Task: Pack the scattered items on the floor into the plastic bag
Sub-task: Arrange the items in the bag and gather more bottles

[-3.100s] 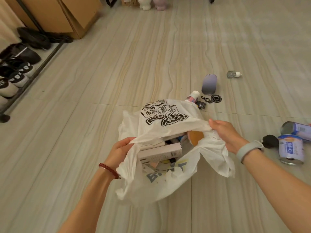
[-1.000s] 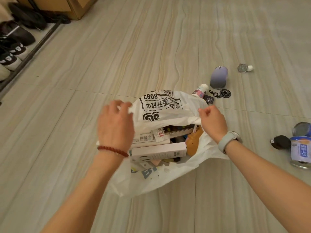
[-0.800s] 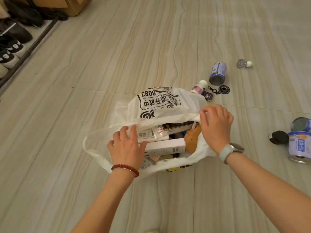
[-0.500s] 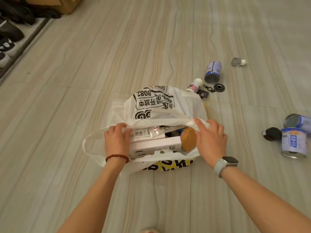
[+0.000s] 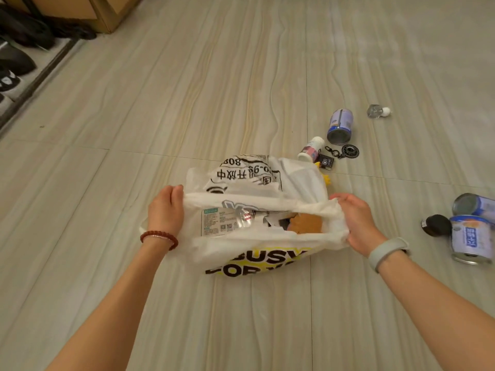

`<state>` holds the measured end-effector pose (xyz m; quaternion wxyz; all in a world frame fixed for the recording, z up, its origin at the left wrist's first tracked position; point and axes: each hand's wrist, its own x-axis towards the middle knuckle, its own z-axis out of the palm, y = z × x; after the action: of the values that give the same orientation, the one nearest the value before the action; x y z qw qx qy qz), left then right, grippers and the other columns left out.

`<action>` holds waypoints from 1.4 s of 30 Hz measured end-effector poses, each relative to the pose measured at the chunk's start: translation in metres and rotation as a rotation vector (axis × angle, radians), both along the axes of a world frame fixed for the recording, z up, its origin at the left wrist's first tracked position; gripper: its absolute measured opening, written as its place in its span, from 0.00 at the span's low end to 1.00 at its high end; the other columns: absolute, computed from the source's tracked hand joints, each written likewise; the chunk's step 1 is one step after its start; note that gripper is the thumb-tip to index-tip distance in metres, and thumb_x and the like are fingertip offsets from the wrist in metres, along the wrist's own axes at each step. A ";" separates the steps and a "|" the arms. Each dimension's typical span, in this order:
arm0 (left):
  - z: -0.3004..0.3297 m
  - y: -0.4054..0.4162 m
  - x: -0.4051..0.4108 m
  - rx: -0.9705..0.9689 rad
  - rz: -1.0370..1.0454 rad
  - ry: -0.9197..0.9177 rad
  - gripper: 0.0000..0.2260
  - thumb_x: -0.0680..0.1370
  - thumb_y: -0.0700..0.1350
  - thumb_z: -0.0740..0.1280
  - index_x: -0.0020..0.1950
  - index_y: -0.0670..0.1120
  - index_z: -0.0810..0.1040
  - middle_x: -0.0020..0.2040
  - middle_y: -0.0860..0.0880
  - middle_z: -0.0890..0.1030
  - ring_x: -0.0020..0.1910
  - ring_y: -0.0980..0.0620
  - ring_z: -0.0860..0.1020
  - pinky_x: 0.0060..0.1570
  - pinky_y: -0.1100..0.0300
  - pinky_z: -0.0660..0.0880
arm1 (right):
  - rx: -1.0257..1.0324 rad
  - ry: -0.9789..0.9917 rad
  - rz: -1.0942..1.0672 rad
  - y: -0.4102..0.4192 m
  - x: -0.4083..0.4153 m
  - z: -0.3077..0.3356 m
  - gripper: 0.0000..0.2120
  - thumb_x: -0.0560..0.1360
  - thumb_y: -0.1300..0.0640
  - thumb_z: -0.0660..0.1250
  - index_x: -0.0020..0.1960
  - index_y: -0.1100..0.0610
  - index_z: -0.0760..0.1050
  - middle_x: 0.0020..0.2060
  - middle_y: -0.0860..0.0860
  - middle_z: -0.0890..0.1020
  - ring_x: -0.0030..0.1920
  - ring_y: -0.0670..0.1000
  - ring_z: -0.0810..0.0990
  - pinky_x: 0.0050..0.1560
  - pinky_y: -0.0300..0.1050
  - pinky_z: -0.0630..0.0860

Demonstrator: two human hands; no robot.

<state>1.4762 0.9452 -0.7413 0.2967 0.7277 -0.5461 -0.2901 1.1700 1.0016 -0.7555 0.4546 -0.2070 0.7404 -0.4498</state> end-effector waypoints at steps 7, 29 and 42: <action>-0.009 -0.010 0.003 0.080 0.024 -0.301 0.11 0.78 0.48 0.58 0.53 0.43 0.75 0.57 0.40 0.75 0.55 0.40 0.72 0.56 0.47 0.67 | 0.181 0.703 0.594 -0.009 0.003 -0.011 0.10 0.77 0.61 0.56 0.53 0.65 0.73 0.52 0.62 0.76 0.54 0.60 0.74 0.50 0.46 0.68; -0.054 -0.057 -0.315 0.160 -0.768 -0.940 0.20 0.75 0.50 0.59 0.67 0.49 0.62 0.67 0.43 0.67 0.64 0.42 0.66 0.60 0.48 0.61 | 0.154 1.007 1.099 -0.112 -0.177 -0.038 0.18 0.79 0.55 0.52 0.68 0.56 0.64 0.66 0.55 0.69 0.66 0.56 0.65 0.60 0.51 0.68; -0.057 -0.049 -0.323 0.076 -0.511 -0.678 0.21 0.67 0.56 0.65 0.60 0.55 0.73 0.65 0.46 0.71 0.59 0.43 0.73 0.61 0.49 0.61 | -0.173 1.103 0.948 -0.133 -0.148 -0.111 0.19 0.66 0.44 0.69 0.51 0.54 0.75 0.49 0.52 0.80 0.53 0.56 0.76 0.48 0.51 0.71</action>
<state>1.1532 0.8959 -0.7987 -0.0081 0.6336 -0.7645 -0.1183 1.0222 0.8682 -0.8661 0.1437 -0.7365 0.6545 -0.0921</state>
